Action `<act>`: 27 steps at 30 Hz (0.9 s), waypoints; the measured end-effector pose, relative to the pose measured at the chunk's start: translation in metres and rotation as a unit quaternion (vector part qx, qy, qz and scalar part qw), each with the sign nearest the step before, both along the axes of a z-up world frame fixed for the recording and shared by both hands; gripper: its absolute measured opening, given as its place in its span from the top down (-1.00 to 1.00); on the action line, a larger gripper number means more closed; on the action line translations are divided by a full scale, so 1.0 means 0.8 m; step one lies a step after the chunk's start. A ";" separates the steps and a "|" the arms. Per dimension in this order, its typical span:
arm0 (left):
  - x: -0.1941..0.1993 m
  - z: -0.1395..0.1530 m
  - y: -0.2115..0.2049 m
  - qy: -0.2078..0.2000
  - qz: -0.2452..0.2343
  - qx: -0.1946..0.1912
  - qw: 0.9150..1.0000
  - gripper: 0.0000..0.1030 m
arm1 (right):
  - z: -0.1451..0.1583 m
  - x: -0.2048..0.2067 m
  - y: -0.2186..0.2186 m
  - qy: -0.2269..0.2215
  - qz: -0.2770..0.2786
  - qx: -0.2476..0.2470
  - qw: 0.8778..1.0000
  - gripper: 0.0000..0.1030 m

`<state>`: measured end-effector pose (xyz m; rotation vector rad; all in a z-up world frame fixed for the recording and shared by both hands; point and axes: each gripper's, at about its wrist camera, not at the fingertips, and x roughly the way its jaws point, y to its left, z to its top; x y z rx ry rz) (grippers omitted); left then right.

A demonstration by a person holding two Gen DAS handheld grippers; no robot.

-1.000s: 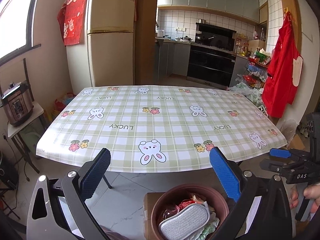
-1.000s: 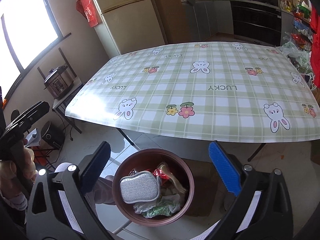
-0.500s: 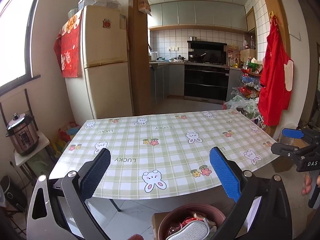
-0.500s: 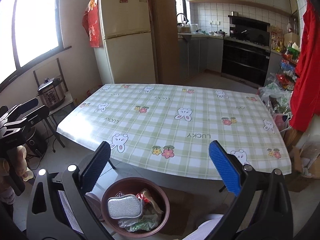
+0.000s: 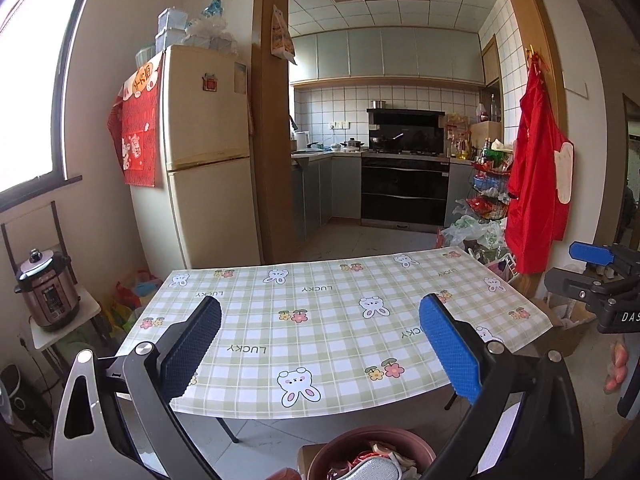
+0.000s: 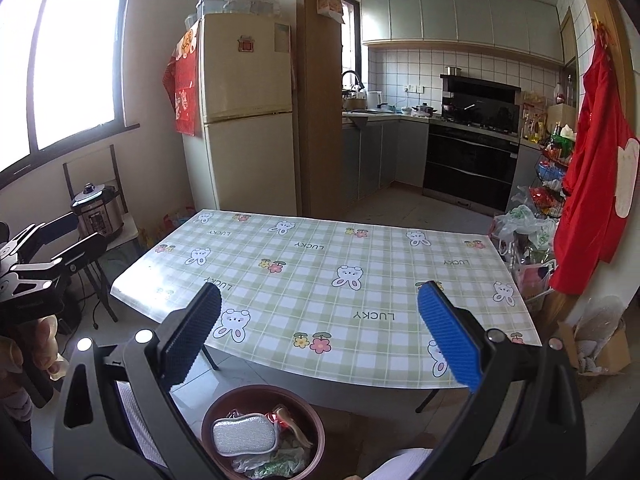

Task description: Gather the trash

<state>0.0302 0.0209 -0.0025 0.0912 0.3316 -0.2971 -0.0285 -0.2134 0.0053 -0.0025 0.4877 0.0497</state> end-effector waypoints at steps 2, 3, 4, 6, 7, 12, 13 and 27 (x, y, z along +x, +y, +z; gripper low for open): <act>-0.002 0.001 -0.001 -0.003 0.003 0.003 1.000 -0.89 | 0.001 -0.001 0.003 0.000 0.002 -0.001 1.000 -0.89; -0.002 0.001 -0.002 -0.003 0.003 0.004 1.000 -0.89 | 0.002 0.000 0.004 -0.001 0.002 -0.001 1.000 -0.89; -0.001 0.001 0.000 -0.003 0.004 0.005 1.000 -0.89 | 0.002 -0.001 0.005 -0.001 0.003 -0.001 1.000 -0.89; 0.000 0.000 0.001 -0.001 0.006 0.004 1.000 -0.89 | 0.001 0.000 0.006 0.000 0.003 -0.001 1.000 -0.89; 0.000 0.000 0.001 0.001 0.006 0.003 1.000 -0.89 | 0.000 0.001 0.007 0.001 0.003 -0.001 1.000 -0.89; 0.004 -0.004 0.003 0.007 0.006 0.002 1.000 -0.89 | -0.003 0.003 0.008 0.005 0.001 0.000 1.000 -0.89; 0.004 -0.004 0.002 0.007 0.006 0.004 1.000 -0.89 | -0.003 0.004 0.008 0.005 0.000 -0.001 1.000 -0.89; 0.004 -0.007 -0.002 0.007 0.007 0.008 1.000 -0.89 | -0.005 0.004 0.009 0.007 -0.006 -0.003 1.000 -0.89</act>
